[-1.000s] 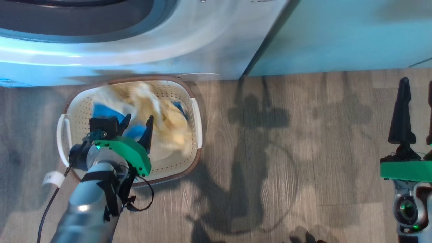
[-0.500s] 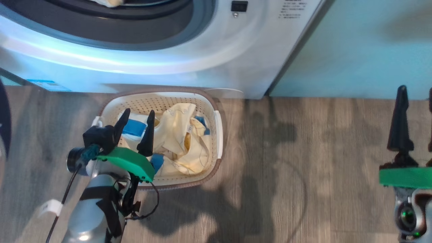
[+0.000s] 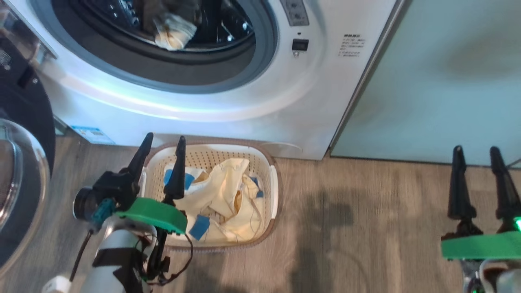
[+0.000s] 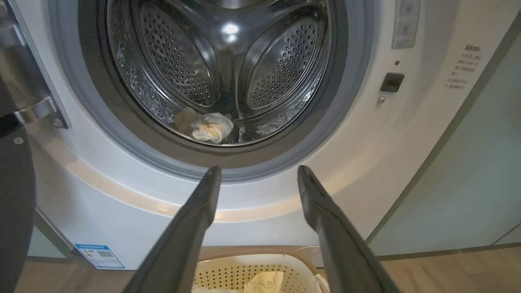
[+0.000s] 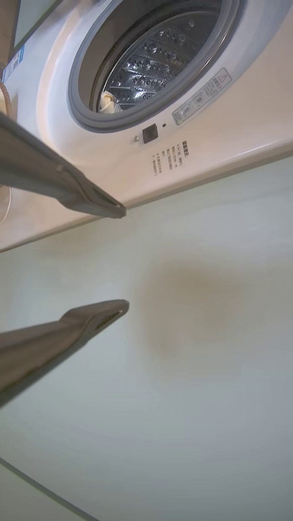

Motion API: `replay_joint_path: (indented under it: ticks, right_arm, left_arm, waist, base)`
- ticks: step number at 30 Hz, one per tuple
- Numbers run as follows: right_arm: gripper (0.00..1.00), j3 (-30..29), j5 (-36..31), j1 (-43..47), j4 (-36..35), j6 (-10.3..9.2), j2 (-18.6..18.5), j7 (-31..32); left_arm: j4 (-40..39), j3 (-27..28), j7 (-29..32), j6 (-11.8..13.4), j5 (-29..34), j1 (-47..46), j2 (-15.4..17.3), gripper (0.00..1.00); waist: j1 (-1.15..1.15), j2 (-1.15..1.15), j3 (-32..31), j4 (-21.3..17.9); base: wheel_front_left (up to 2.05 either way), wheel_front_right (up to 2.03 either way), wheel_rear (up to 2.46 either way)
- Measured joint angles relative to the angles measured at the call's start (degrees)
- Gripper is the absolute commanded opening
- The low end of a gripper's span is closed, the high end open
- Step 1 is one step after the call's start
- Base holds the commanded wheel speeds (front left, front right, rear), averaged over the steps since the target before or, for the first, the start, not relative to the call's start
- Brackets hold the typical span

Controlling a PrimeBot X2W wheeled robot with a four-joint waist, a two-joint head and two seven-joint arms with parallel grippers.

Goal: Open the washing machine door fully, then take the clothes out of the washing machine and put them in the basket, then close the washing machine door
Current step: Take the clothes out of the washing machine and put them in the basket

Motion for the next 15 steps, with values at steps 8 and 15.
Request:
replay_joint_path:
  ticks: [8,15]
  right_arm:
    - [1.0,1.0,0.0,4.1,0.2,0.0,0.0,0.0]
    - [1.0,1.0,-0.4,7.0,0.2,0.0,0.0,0.0]
  left_arm:
    - [-4.7,-0.1,0.0,0.2,0.9,5.5,0.2,1.0]
    - [-8.3,-0.3,0.6,1.5,1.1,9.8,0.5,1.0]
  waist:
    - [0.0,0.0,-4.9,-0.3]
    - [0.0,0.0,-8.2,-0.4]
  base:
    - [0.0,0.0,0.0]
    - [0.0,0.0,0.0]
